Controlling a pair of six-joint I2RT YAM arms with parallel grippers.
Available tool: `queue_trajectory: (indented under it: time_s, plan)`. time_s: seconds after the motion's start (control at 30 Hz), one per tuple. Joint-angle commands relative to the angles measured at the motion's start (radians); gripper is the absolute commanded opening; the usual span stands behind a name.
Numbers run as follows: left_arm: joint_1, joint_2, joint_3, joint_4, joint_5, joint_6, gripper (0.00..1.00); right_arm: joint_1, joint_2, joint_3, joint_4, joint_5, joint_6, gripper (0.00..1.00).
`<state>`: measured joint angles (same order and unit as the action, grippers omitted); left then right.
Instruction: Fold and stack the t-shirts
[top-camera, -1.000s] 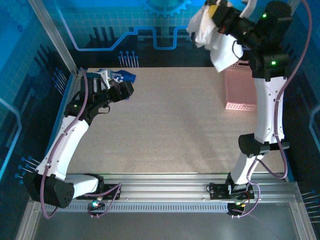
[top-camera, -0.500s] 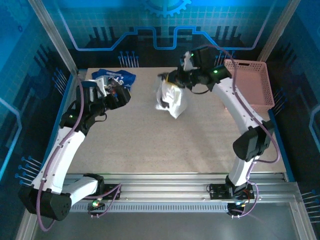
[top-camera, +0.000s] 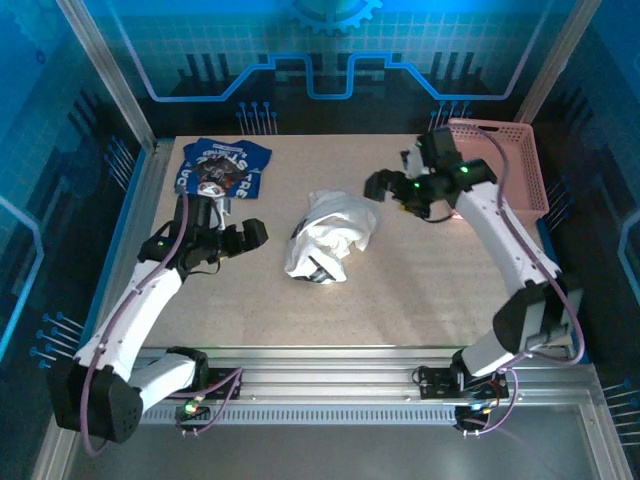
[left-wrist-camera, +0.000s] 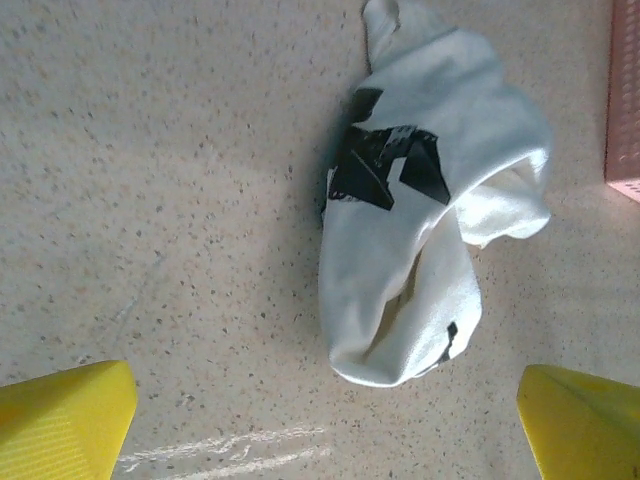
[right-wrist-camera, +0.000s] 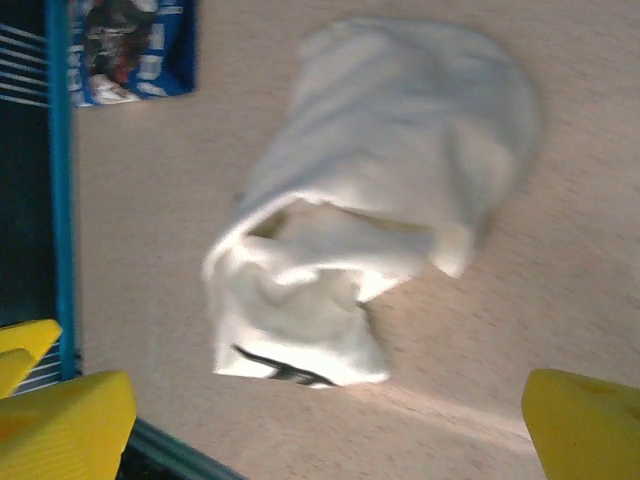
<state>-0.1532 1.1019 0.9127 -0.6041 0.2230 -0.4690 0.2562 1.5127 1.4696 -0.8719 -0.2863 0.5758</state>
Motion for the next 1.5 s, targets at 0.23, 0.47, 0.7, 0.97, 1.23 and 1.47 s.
queue_trajectory:
  time_s: [0.23,0.47,0.7,0.97,1.23,1.47]
  plan:
    - [-0.048,0.331,0.129,0.179,0.185,-0.127,0.88,-0.024,0.088,-0.34,0.354,-0.078,0.091,0.68]
    - [-0.161,0.401,0.104,0.228,0.262,-0.182,0.71,0.008,0.205,-0.356,0.461,-0.097,0.105,0.5]
    - [-0.21,0.396,0.022,0.217,0.249,-0.207,0.68,0.061,0.341,-0.293,0.475,-0.102,0.085,0.48]
    - [-0.281,0.544,0.065,0.265,0.222,-0.234,0.69,0.088,0.465,-0.207,0.487,-0.053,0.098,0.37]
    - [-0.273,0.64,0.14,0.1,0.061,-0.144,0.0,0.083,0.395,-0.153,0.371,0.041,0.079,0.0]
    - [-0.218,0.436,0.247,-0.08,-0.238,-0.011,0.0,0.043,0.113,-0.071,0.146,0.116,-0.019,0.0]
